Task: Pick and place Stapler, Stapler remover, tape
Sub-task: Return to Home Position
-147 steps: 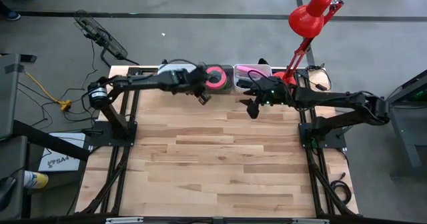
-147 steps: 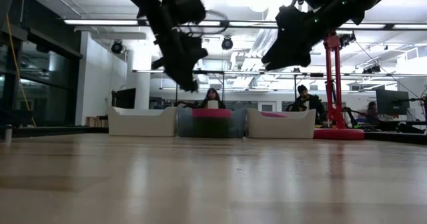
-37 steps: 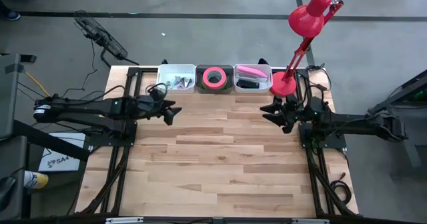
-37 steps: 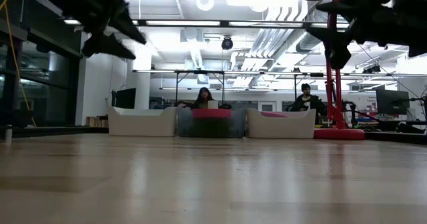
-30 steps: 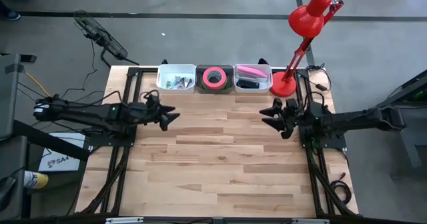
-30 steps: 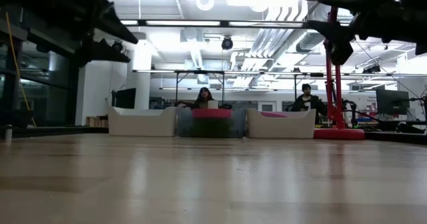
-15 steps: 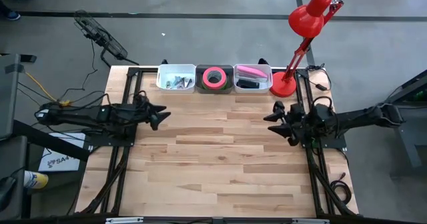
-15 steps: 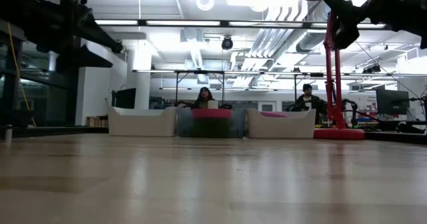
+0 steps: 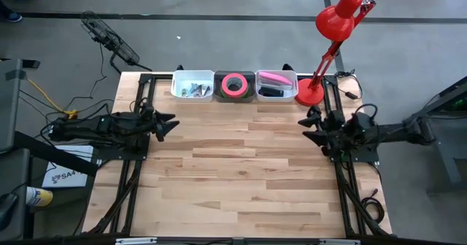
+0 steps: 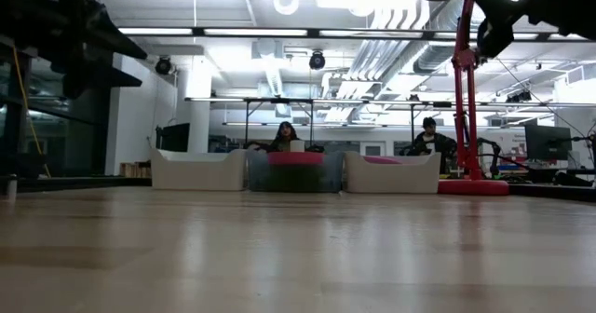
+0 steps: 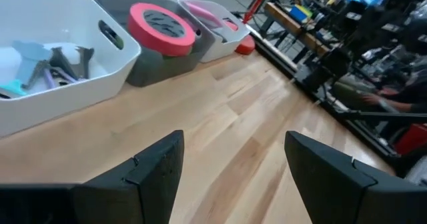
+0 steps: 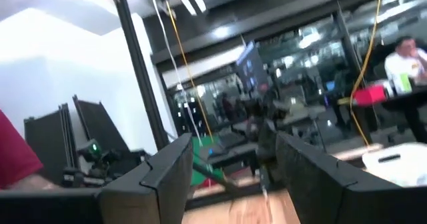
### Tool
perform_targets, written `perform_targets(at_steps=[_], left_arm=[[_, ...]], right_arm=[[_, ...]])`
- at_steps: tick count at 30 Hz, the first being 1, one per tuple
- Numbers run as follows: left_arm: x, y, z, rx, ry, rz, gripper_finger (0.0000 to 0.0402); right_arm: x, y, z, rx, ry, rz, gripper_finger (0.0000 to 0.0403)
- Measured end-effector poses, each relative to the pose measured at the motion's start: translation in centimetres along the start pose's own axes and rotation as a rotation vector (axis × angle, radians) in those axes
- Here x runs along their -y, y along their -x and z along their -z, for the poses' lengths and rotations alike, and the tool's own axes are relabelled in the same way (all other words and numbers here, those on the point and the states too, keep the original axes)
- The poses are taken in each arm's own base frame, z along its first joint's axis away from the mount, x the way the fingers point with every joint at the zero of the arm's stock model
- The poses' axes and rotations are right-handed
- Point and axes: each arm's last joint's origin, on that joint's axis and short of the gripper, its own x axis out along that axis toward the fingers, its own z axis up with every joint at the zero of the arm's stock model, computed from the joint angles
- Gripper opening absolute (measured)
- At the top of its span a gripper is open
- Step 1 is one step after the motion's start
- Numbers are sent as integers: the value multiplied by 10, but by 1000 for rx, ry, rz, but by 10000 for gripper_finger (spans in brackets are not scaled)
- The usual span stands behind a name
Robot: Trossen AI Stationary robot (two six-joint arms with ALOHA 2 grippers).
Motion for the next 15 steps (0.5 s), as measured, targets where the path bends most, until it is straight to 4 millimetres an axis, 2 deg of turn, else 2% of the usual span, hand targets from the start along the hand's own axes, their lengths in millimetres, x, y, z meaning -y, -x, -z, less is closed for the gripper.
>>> perform_targets(at_steps=[8, 15], left_arm=[[-3, 0, 3, -14, -36, -43, 257], [-3, 0, 1, 11, -32, -57, 257]], right_arm=[[-2, 13, -3, -10, -58, 2, 206], [-5, 22, -13, 89, 26, 0, 206]])
